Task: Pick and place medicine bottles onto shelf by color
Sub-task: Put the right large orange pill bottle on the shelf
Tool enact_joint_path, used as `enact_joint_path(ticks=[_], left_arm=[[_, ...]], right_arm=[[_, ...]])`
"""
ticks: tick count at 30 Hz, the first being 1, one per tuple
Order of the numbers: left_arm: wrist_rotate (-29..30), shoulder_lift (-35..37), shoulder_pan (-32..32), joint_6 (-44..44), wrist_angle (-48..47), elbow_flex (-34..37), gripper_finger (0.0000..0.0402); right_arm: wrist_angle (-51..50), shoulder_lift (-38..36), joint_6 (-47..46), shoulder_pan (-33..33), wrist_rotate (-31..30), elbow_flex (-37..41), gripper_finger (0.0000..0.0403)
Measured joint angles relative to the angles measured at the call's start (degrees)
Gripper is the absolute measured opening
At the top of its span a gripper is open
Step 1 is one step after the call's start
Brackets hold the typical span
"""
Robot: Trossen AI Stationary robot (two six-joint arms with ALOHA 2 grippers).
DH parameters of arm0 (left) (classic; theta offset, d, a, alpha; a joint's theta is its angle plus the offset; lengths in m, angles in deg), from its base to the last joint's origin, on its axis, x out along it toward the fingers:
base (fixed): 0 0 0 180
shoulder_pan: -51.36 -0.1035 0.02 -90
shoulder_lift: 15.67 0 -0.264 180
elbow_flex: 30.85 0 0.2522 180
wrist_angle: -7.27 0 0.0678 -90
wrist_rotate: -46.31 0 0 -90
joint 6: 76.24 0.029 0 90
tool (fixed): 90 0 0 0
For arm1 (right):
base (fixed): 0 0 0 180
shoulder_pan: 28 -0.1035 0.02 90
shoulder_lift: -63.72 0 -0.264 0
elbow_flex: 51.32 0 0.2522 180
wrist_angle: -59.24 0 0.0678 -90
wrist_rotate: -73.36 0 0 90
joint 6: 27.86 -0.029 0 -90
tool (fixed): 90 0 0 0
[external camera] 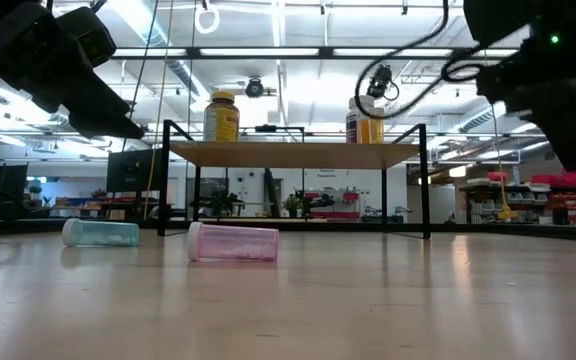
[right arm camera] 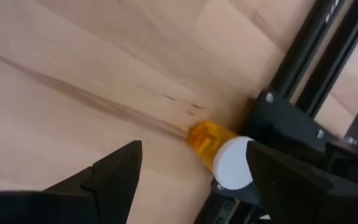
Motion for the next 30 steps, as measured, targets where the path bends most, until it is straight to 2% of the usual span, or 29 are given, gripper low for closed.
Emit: enact_joint_path(ticks=[7,16,27,30], left_arm=[[0.02,0.0,0.0,0.07,0.0,0.0,0.0314],[2.1,0.0,-0.02,1.79,0.09,0.0,0.0314],[4.95,0.0,-0.06,3.89,0.17,0.0,0.0314],[4.94,-0.01,-0.06,4.61,0.17,0.0,0.0314]], right_arm=[[1.51,1.24,-8.4,-2.26,-1.33,1.51,0.0305],[1.18,1.23,-24.32,-7.12,-1.3,1.57,0.031],[-0.46,1.22,-47.23,-16.38,2.1,1.59,0.031],[-0.51,2.38,-48.0,-16.9,3.34,1.6,0.031]])
